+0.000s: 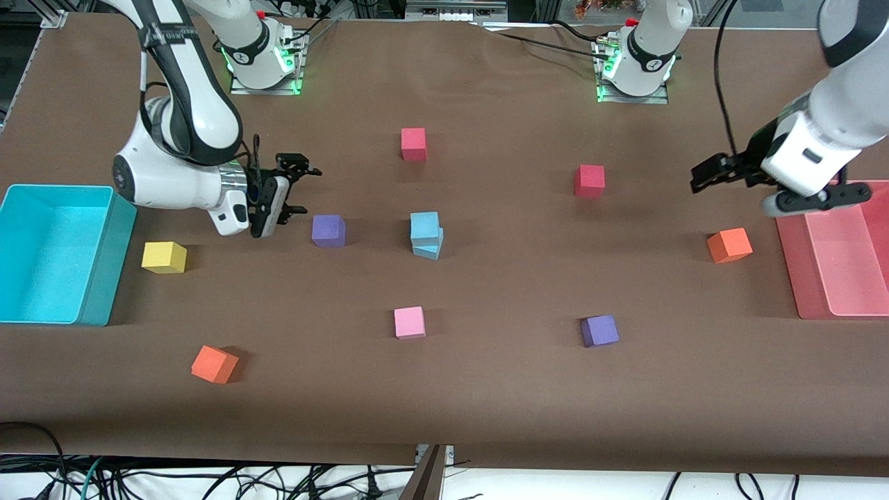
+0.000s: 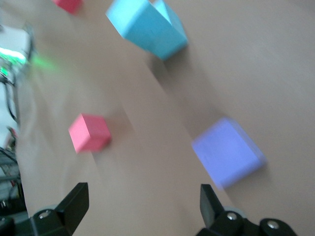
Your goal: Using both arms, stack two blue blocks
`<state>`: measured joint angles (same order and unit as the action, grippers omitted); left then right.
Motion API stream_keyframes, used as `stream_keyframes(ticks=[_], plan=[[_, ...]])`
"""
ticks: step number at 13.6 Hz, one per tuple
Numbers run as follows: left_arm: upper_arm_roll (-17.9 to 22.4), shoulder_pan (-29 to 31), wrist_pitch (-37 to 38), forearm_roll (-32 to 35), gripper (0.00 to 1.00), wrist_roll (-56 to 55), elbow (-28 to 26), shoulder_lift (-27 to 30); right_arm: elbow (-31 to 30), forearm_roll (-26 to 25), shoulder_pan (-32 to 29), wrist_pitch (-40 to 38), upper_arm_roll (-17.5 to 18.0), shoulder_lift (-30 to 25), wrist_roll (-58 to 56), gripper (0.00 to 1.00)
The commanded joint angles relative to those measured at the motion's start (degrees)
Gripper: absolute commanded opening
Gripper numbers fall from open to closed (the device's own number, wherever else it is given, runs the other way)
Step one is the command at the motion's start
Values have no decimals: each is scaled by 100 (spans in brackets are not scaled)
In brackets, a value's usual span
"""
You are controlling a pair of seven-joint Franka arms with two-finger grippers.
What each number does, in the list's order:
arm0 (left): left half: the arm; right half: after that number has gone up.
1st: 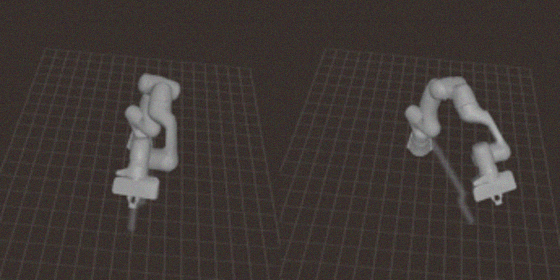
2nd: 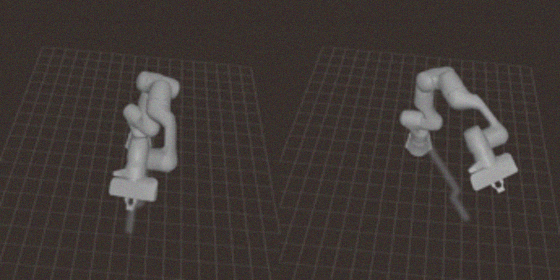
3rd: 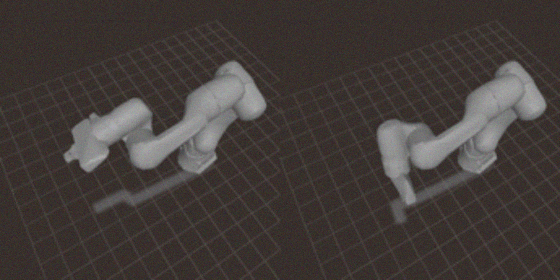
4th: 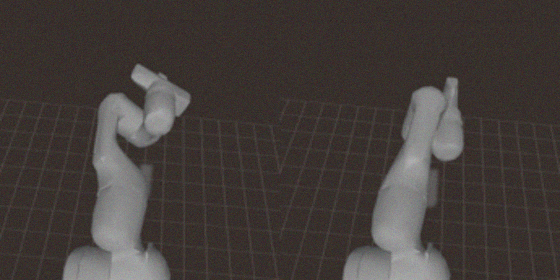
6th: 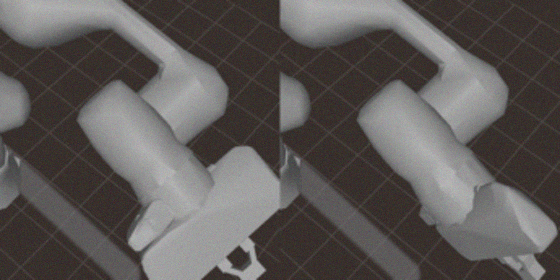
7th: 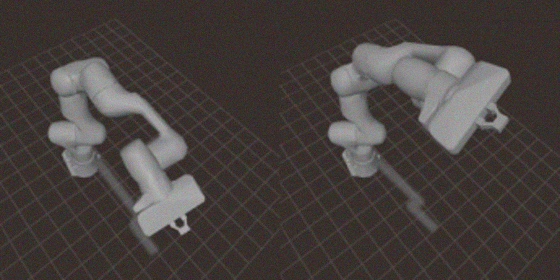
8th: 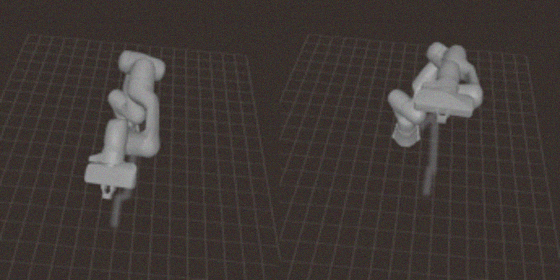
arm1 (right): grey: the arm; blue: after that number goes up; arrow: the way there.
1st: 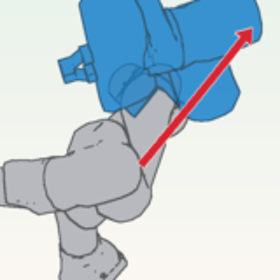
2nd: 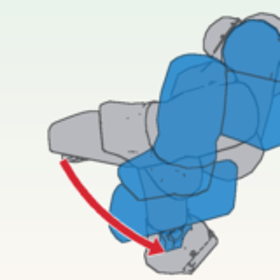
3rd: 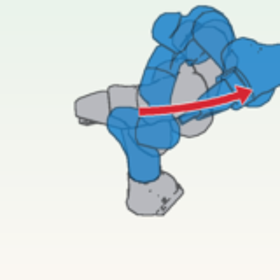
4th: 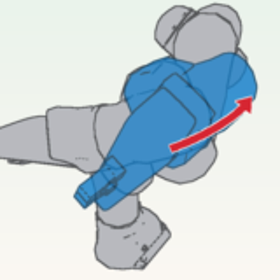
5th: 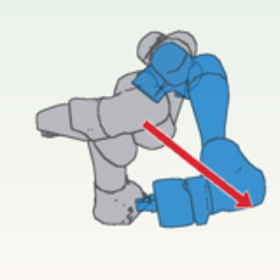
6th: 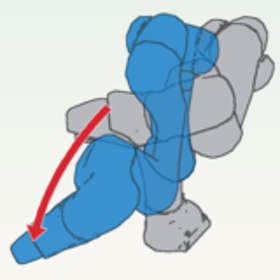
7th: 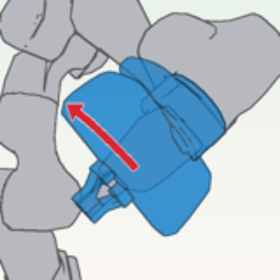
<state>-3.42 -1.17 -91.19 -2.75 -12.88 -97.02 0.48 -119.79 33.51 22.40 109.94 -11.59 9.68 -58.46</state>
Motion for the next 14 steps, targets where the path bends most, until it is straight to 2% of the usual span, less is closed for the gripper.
stream_keyframes(ticks=[1,2,5,6,7,9,10,11,12,14], plan=[[-53,187,66,413,100,312,-431,531,962,-1133,-87,-893,-36,-186,1044,100],[-53,196,57,450,100,382,-458,593,1279,-1485,-139,-1000,-141,-186,1273,100],[-53,284,-4,450,100,532,-467,602,1851,-1865,-420,-1010,-361,-265,1537,100],[-53,284,-13,450,100,532,-467,602,2097,-2057,-656,-1271,-370,-265,1713,100],[-53,293,-57,450,100,532,-467,602,2283,-2494,-780,-1691,-310,-274,1906,100],[-53,284,-92,450,100,532,-467,602,2565,-3409,-1261,-1932,276,-431,3070,100],[-53,284,-92,450,100,532,-467,602,2600,-3613,-1560,-2037,750,-571,3738,100],[-62,284,-92,450,100,532,-467,602,2566,-3598,-1946,-2056,1050,-677,4485,100],[-53,284,-92,450,100,532,-467,602,2566,-3598,-2089,-2021,1175,-722,5006,100],[-53,293,-101,450,100,541,-476,594,2522,-3571,-2100,-1995,1141,-844,5623,100]])
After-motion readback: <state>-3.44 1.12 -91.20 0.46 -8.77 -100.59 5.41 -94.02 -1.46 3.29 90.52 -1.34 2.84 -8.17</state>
